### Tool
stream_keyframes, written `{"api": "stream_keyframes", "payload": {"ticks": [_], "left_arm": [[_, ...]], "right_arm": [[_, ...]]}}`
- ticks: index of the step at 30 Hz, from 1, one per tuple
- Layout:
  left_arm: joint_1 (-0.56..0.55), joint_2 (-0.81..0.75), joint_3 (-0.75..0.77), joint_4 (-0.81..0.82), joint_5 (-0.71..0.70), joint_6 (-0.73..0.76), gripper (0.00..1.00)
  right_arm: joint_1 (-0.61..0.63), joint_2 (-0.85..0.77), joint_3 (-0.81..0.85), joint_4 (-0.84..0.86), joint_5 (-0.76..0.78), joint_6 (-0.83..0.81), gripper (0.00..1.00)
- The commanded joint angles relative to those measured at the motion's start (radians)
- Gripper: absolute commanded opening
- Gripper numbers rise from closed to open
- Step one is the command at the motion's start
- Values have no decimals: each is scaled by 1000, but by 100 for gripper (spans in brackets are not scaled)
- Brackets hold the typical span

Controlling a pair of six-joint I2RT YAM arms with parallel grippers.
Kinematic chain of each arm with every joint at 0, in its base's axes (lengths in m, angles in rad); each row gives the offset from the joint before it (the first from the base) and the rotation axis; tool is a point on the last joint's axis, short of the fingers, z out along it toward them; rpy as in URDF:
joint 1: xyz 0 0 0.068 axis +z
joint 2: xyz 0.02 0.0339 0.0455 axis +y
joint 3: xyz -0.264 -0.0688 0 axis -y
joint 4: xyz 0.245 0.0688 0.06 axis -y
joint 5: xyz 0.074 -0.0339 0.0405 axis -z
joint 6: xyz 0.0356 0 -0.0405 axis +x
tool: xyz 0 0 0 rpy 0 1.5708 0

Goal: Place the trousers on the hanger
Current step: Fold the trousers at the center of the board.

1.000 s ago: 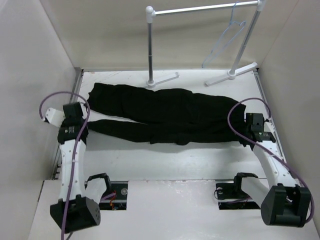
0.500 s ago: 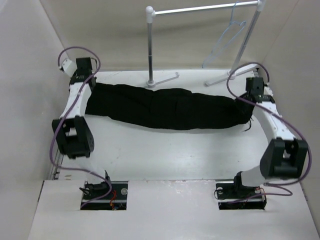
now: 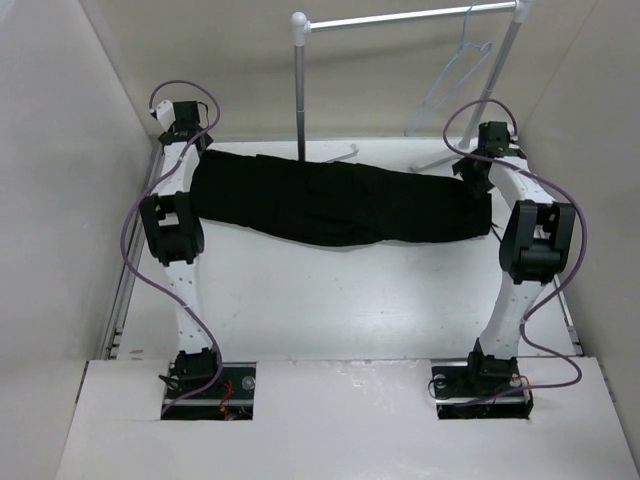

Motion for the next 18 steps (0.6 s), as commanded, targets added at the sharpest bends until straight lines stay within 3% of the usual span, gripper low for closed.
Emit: {"api": "stream_keyframes", "payload": {"ticks": [1,4,7,8,10,12,15,18], "left_arm": [[5,-135,-41,98,24,43,58],[7,-291,-261,124,39,30,68],[17,-440,-511,152,40,1,70],[29,-483,-600,159,44,-33,70],[55,-548,-754,173,90,-105,70],[85,-583,-877,182,170,-182,70],[108,-640,-1010,231,231,-242,73],[115,-697,-1130,357,254,-257,76]], "right_arm": [[-6,-64,40,52,2,-13,71],[3,-180,-67,81,19,-35,80],[4,-310,-231,130,25,-35,77],[0,-352,-295,154,21,-30,67],[2,-425,-417,183,-2,2,36],[5,-481,-520,197,-16,36,19],[4,-559,-642,213,-21,64,19],[5,-648,-762,248,-30,71,39]]}}
